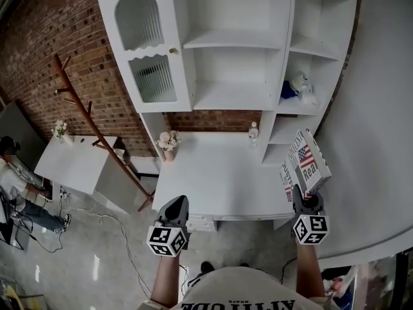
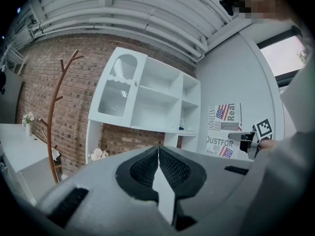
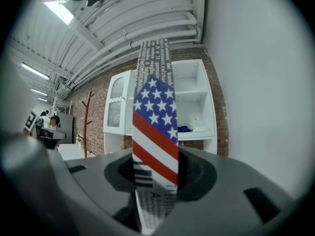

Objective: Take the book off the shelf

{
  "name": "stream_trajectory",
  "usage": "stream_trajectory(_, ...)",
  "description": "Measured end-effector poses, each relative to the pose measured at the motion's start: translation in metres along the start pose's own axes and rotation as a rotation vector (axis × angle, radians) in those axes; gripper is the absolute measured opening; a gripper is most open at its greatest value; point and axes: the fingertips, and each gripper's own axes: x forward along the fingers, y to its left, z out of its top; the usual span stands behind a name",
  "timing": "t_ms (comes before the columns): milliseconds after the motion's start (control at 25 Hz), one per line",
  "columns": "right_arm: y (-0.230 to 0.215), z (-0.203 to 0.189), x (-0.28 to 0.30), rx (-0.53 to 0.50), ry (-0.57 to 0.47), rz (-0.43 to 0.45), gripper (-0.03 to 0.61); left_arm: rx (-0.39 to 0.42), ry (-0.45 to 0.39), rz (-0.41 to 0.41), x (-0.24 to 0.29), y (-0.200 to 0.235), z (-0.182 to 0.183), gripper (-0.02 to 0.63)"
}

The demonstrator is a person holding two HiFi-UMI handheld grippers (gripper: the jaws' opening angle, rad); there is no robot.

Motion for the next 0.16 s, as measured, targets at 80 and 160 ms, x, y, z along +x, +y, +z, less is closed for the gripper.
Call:
stream_trajectory(80,0.0011,0.0013,0.0002,-0.002,-0.001,0.002,0.164,0.000,0.001,-0.001,0.0000,-0.0002,0.0000,0.026)
stream_trajectory(160,0.0021,0.0031,0.0007,-0.004,-0.003,0.005,0.164,-0.001,0.002,-0.003,0.0002,-0.0007,0.0005,0.026)
